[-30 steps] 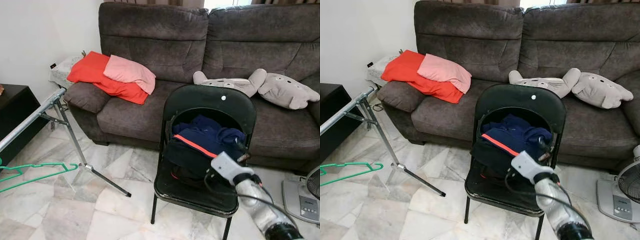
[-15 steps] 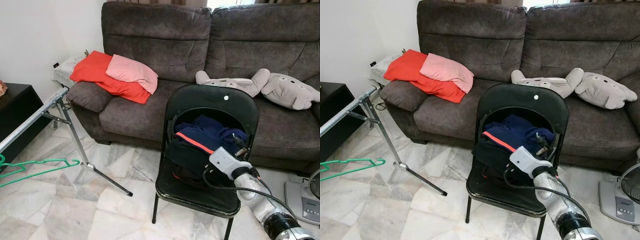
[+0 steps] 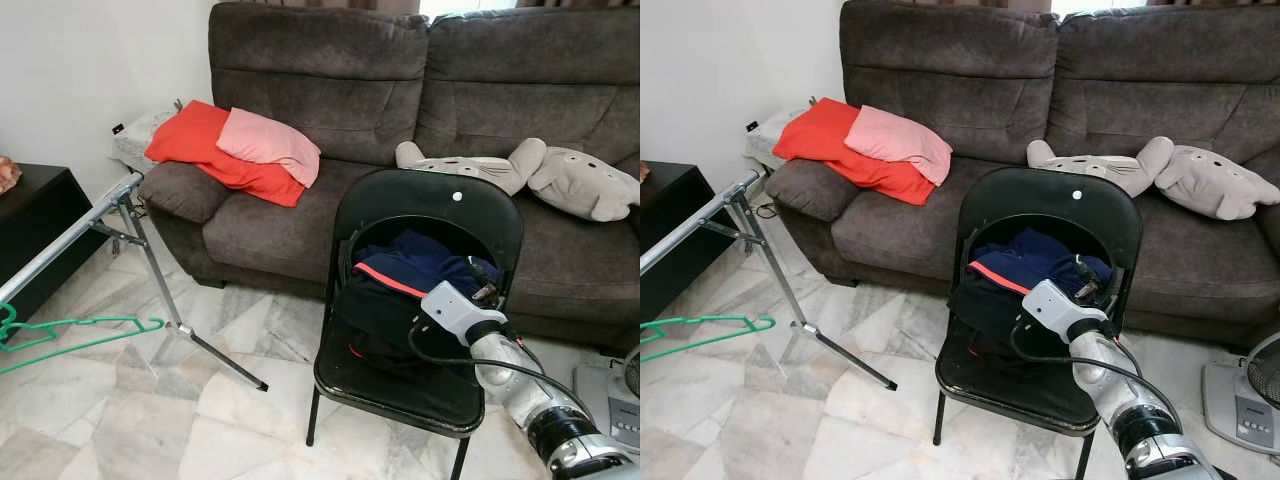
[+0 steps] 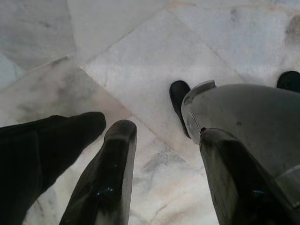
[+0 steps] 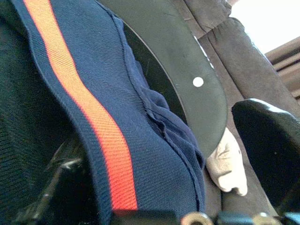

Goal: Hang hanger

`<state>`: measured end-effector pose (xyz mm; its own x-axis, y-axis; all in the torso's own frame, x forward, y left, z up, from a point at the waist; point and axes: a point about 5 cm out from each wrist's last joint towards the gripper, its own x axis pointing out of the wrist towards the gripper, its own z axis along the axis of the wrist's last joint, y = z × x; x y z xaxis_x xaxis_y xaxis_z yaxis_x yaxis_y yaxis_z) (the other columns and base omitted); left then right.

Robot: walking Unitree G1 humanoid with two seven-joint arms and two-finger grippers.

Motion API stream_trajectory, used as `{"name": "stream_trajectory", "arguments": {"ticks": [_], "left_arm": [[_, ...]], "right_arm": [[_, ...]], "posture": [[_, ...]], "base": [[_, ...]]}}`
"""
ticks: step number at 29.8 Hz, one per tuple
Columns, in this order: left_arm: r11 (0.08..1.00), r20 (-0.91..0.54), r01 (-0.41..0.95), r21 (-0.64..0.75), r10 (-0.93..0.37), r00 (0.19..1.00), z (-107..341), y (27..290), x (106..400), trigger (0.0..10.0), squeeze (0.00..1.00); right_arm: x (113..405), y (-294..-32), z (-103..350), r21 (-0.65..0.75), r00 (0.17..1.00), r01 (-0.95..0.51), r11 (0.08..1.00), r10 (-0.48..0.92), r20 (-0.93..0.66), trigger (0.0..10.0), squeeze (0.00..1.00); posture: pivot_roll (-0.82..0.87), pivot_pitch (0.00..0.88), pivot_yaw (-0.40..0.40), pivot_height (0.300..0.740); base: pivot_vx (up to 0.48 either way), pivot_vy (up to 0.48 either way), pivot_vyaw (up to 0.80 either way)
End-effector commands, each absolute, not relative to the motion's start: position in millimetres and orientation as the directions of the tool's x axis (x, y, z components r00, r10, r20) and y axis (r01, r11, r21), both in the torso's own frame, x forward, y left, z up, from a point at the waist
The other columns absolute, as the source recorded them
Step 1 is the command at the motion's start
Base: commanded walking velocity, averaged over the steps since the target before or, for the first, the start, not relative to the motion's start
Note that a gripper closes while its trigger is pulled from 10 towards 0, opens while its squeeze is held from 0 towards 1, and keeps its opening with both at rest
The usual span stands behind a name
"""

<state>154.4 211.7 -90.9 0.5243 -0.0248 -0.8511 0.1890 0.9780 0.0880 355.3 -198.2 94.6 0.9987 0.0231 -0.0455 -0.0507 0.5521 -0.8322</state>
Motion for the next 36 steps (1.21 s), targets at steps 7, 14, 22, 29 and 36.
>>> {"name": "stream_trajectory", "arguments": {"ticks": [7,14,22,29,36], "left_arm": [[0.979,-0.867,0.189,0.073,-0.031,0.497,-96,198,151,10.0,0.0],[0.989,-0.827,0.121,0.091,0.007,0.562,-92,201,155,10.0,0.0],[0.988,-0.809,0.123,0.097,0.006,0.587,-89,200,163,10.0,0.0],[0.986,-0.81,0.139,0.089,-0.009,0.586,-89,197,165,10.0,0.0],[0.987,-0.808,0.136,0.088,-0.009,0.589,-89,198,164,10.0,0.0]], "right_arm": [[357,-187,91,-0.831,0.994,-0.108,0.546,0.076,-0.08,0.0,0.0],[357,-189,90,-0.828,0.995,-0.104,0.55,0.061,-0.084,0.0,0.0],[354,-189,86,-0.831,0.993,-0.119,0.543,0.062,-0.102,0.0,0.0],[353,-192,83,-0.83,0.993,-0.119,0.546,0.049,-0.11,0.0,0.0],[352,-193,82,-0.828,0.993,-0.119,0.548,0.043,-0.114,0.0,0.0]], "posture": [[0.0,0.034,0.068,0.74],[0.0,0.033,0.067,0.74],[0.0,0.031,0.066,0.74],[0.0,0.032,0.065,0.74],[0.0,0.028,0.063,0.74]], "base": [[0.0,0.0,0.0],[0.0,0.0,0.0],[0.0,0.0,0.0],[0.0,0.0,0.0],[0.0,0.0,0.0]]}}
